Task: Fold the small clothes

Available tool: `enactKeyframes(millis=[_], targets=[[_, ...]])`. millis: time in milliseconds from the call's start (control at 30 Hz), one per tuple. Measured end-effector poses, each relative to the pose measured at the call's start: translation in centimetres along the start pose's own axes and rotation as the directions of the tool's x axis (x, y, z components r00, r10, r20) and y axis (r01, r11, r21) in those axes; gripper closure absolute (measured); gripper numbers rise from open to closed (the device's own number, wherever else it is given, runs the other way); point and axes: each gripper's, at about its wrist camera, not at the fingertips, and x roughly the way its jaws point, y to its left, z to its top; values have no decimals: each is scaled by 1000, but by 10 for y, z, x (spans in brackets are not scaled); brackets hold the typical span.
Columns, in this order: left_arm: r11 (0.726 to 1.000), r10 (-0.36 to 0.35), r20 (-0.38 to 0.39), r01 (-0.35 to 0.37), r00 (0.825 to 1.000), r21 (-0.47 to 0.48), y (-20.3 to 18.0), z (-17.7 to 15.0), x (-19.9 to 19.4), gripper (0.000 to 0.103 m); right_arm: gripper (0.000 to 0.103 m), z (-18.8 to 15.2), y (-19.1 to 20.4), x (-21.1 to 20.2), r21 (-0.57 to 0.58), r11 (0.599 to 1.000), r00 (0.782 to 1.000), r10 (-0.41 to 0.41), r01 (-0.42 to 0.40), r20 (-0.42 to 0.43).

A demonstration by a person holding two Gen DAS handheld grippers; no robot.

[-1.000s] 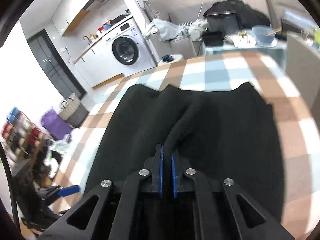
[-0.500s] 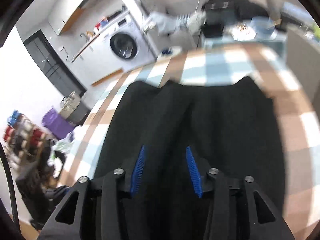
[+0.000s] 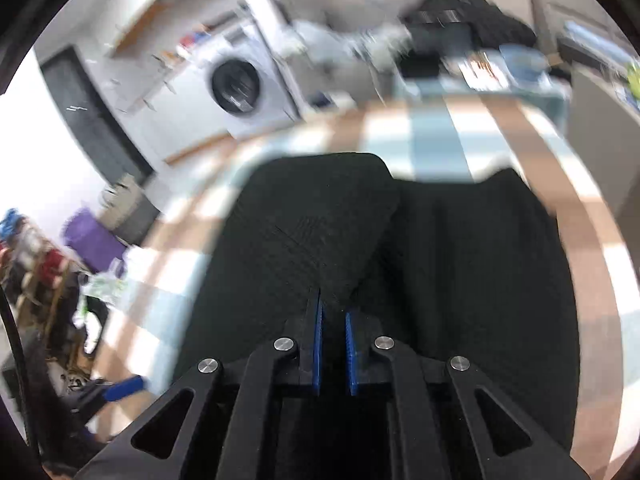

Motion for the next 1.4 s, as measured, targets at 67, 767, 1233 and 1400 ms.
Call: enactKeyframes(millis=[67,767,1233,1400], targets=[[1000,11,9,-11,1000,6,0,-1,-2,29,87,-9,-9,14,56,998,997,24,-20,-73],[999,18,21,-18,1000,34,-11,0,-3,29,94,-107,-8,-46,-34,993,990,113,-116,-80],[1000,6,2,-6,1000,-2,0,-1,3,29,61,-80,-57,-42,81,987,990,141,-138,-31],[1000,7,-1,-7,1000,6,-2,-1,6,29,62,-52,-42,-18,-14,992,992,126,-127,-21]])
